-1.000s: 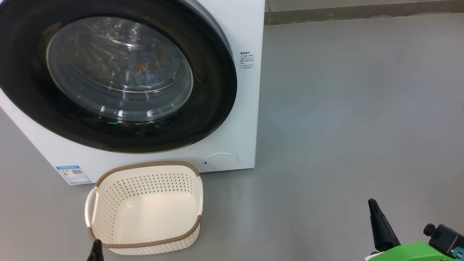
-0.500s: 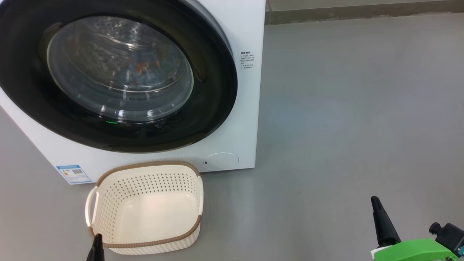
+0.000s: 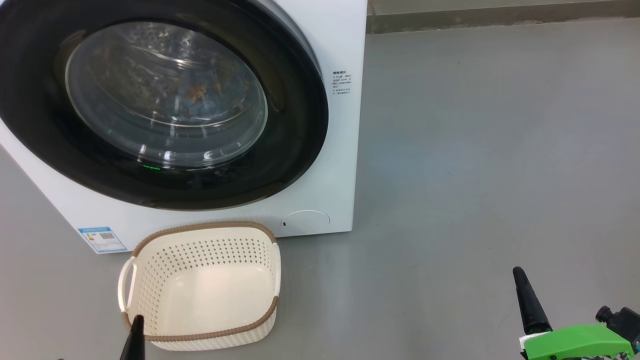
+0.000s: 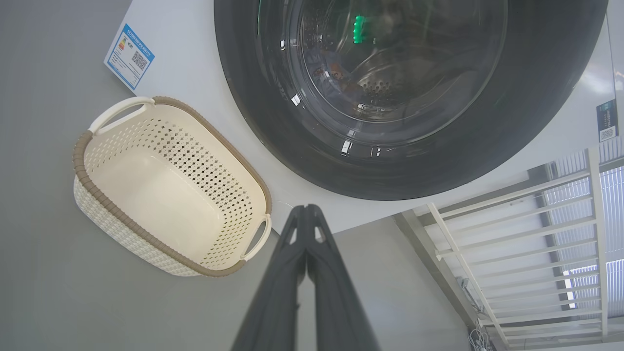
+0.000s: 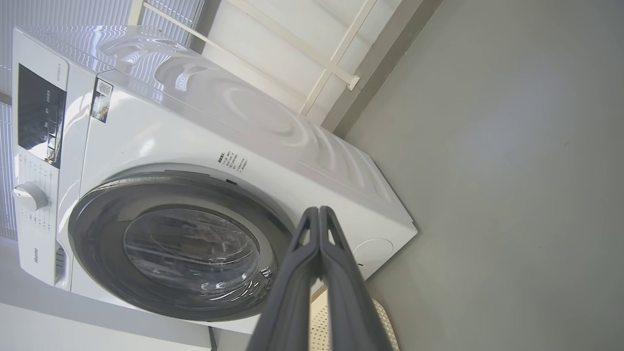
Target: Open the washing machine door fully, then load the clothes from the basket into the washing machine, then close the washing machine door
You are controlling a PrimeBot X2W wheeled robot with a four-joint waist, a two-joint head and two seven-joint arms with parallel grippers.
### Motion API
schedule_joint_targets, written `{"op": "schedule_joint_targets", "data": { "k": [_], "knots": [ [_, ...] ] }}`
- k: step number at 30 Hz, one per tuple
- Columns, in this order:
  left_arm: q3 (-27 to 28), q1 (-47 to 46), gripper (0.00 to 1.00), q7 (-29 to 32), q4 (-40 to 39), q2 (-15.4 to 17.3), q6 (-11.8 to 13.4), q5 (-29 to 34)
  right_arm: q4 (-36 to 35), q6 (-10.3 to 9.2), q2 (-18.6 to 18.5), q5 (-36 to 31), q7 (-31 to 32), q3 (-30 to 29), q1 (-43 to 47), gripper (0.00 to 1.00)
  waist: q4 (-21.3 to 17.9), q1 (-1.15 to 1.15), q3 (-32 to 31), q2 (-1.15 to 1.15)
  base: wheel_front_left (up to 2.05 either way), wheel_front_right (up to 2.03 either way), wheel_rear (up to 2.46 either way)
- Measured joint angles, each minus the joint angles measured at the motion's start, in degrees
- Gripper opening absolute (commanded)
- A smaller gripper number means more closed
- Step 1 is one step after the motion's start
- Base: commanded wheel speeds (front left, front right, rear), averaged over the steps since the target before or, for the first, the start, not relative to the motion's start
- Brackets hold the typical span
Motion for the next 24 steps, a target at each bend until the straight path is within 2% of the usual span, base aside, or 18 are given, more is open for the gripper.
{"op": "schedule_joint_targets", "data": {
  "k": [24],
  "knots": [
    [0.26,-2.92,0.00,3.91,2.30,0.18,-0.63,-15.53,0.92,-0.24,-0.02,14.90,3.97,-1.44,-0.81,0.00,0.15,0.00,0.08,0.00,0.00,0.00,0.00]
  ]
}}
